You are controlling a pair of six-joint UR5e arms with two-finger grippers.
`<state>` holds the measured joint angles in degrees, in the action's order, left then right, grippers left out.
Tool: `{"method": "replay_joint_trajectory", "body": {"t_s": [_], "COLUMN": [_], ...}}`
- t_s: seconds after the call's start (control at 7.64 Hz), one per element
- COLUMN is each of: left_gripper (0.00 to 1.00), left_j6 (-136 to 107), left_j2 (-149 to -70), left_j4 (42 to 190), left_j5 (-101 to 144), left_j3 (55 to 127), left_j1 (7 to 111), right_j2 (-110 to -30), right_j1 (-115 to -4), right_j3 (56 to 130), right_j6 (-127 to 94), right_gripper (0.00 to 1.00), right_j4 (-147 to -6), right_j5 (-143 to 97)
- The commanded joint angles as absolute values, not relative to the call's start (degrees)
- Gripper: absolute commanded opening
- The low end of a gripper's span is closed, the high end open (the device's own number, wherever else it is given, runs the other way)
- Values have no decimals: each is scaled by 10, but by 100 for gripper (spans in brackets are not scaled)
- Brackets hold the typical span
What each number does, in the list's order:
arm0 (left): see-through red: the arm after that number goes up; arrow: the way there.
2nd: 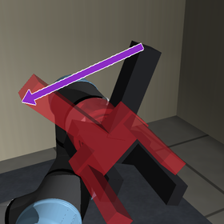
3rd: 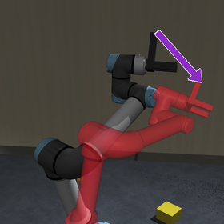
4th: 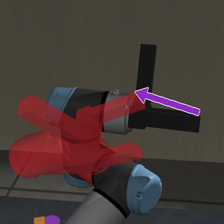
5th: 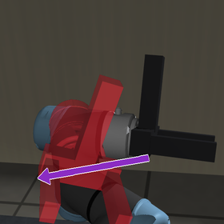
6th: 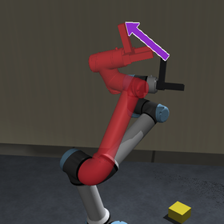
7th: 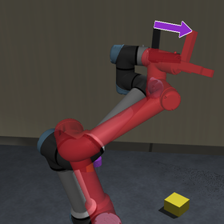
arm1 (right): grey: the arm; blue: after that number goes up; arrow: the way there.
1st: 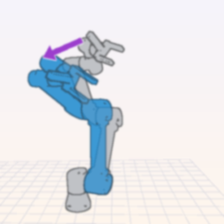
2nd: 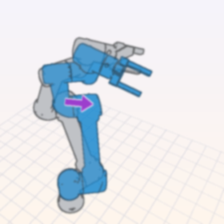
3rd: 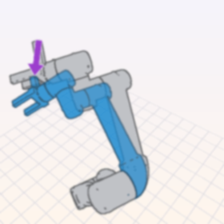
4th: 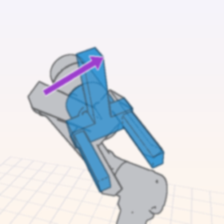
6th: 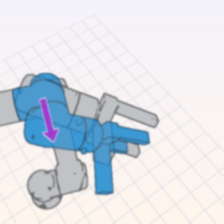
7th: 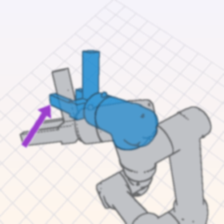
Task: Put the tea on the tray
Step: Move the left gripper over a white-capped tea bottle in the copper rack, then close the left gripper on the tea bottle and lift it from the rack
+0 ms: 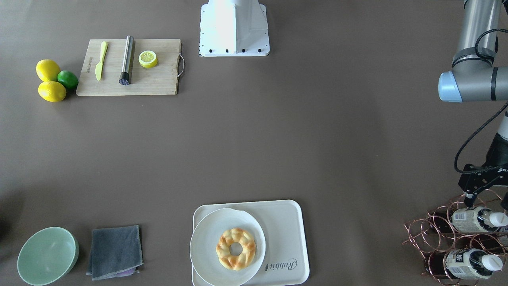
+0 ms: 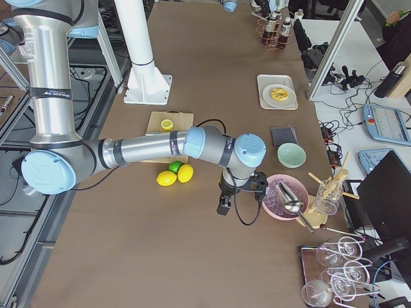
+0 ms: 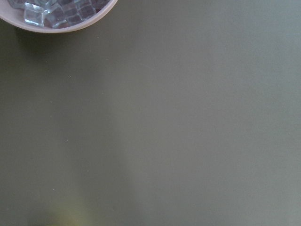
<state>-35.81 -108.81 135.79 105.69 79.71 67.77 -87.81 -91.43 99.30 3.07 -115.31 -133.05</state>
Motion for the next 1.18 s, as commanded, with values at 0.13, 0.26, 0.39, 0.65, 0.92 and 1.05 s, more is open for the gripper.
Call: {"method": "replay_joint_trajectory", "body": {"t_s": [0.13,0.26,0.39,0.65,0.92,1.05], "left_gripper": [81,74,70,70,70,70], "left_j6": [-363,-365,-366,-366,-369,-371], "left_j2": [-1093,-1095,-1099,-1113,-1121,-1122], "left_j4": [1355,1354,1354,1354,1354,1355], "left_j5": [1056,1057,1057,1057,1057,1057], "left_j3": [790,789,784,770,760,758], "left_j1": [689,693,693,695,695,695], "right_j2": [-879,-879,-879,-879,-880,-880], "right_j1": [-914,-914,-914,-914,-914,-914], "right_j3": [994,994,994,993,993,993], "right_j6": [31,31,31,31,31,31], "right_gripper": [100,100,100,100,100,100], "right_j4": [-1153,-1153,-1153,-1153,-1153,-1153], "right_j5": [-1331,-1330,-1330,-1330,-1330,-1330]}}
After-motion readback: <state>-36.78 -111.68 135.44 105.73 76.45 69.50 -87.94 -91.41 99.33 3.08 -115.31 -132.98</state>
